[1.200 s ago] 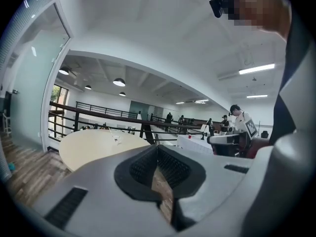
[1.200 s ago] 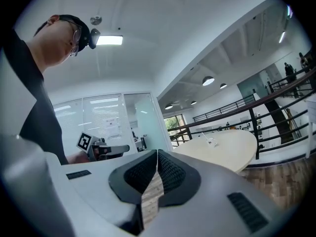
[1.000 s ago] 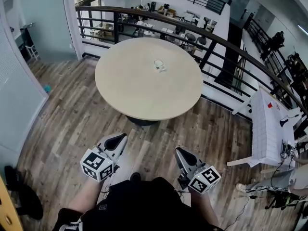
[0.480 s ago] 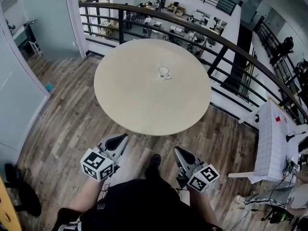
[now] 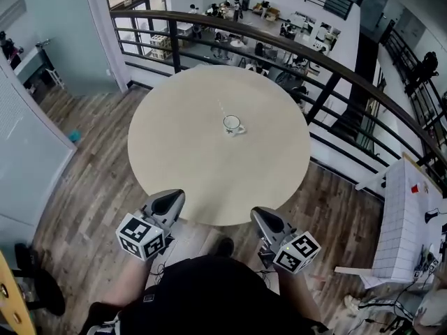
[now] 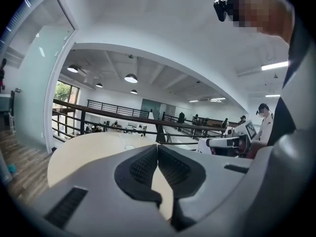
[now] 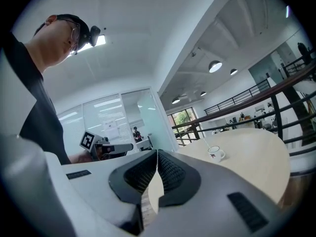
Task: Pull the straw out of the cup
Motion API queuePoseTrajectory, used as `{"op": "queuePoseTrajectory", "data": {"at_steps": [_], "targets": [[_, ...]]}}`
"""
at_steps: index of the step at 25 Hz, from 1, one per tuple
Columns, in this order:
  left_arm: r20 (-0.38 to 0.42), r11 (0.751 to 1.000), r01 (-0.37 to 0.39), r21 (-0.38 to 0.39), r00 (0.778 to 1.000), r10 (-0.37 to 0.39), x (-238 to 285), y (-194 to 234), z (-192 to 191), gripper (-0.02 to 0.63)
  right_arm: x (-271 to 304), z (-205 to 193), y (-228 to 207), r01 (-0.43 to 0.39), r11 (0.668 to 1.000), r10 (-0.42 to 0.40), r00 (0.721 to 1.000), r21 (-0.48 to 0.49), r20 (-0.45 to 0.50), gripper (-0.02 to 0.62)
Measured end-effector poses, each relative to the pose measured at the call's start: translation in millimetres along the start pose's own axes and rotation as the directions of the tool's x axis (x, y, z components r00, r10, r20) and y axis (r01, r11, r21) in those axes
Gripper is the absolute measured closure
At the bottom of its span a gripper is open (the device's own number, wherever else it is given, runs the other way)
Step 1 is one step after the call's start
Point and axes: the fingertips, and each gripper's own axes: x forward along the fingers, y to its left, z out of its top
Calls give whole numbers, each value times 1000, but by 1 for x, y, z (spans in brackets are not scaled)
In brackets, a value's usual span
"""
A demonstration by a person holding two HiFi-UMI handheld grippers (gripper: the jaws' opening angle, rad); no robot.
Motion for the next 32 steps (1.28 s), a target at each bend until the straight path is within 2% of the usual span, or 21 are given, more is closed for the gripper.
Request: {"op": "queuePoseTrajectory", "data": {"at_steps": [6,14,23,27,32], "targets": [[22,999,-37,-25,999,38,46,20,12,598,21,11,-41,-35,999,35,999,13,-17,572],[24,998,-6,-66,1000,8,89,61,18,598,78,16,-72,-28,999,30,998,39,-60,572],[21,998,61,4,998,-61,127,124,43,598,164,35,-97,2,1000,-1,996,11,-92,571],[-14,995,87,55,996,-87,146,142,44,598,196,43,-110,15,1000,-17,995,-24,-101,571],[-40,995,86,48,996,-84,179,159,34,598,213,38,-139,39,999,-41,994,-24,-100,571]]}}
